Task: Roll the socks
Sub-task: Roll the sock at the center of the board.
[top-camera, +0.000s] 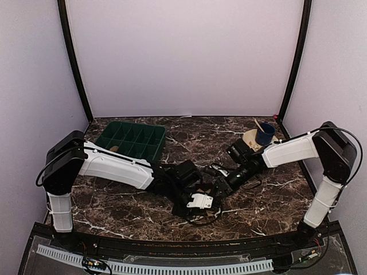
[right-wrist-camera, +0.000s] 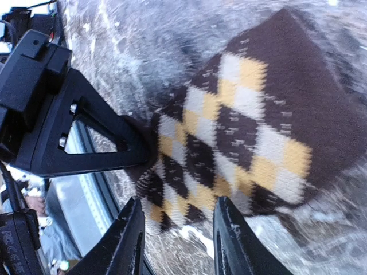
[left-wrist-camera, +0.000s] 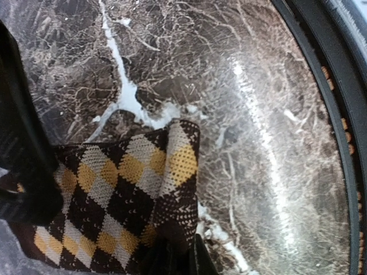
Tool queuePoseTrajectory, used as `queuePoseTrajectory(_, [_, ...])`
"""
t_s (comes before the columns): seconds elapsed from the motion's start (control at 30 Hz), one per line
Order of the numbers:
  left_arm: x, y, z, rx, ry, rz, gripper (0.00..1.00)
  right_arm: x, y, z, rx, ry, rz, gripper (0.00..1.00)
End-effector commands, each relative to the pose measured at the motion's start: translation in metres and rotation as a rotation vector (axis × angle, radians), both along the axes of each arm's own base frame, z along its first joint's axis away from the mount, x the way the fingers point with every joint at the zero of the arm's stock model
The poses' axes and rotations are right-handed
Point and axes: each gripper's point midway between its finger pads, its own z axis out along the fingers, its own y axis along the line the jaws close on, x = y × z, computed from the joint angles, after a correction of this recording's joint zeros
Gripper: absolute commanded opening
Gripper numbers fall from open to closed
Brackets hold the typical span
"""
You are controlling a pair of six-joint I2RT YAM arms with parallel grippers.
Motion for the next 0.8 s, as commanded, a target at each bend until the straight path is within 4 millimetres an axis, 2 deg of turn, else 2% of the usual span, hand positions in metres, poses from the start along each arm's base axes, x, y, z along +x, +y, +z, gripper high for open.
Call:
queuePoseTrajectory(0.0, [-0.025, 0.026, -0.011, 0.137, 0.305, 0.056, 0.0, 0.019, -0.005, 0.008, -0.005, -0.116, -0.087, 0.38])
queuePoseTrajectory(0.13, [-0.018, 0.023, -0.004, 0.136, 0.442, 0.12, 0.0, 0.027, -0.015, 0.009, -0.027, -0.191, -0.16, 0.37])
queuePoseTrajectory(0.3, [-0.019, 0.023, 0.001, 0.133, 0.648, 0.174, 0.0, 0.033, -0.033, 0.015, -0.051, -0.298, -0.261, 0.38])
queuePoseTrajectory(0.43, [-0.017, 0.023, 0.0, 0.134, 0.706, 0.181, 0.0, 0.035, -0.043, 0.024, -0.058, -0.391, -0.314, 0.38])
queuePoseTrajectory(0.57, [-0.019, 0.022, 0.0, 0.132, 0.761, 0.174, 0.0, 0.03, -0.046, 0.031, -0.08, -0.487, -0.333, 0.38])
queuePoseTrajectory(0.77, [-0.023, 0.023, -0.004, 0.162, 0.854, 0.179, 0.0, 0.012, -0.04, 0.039, -0.077, -0.615, -0.33, 0.38])
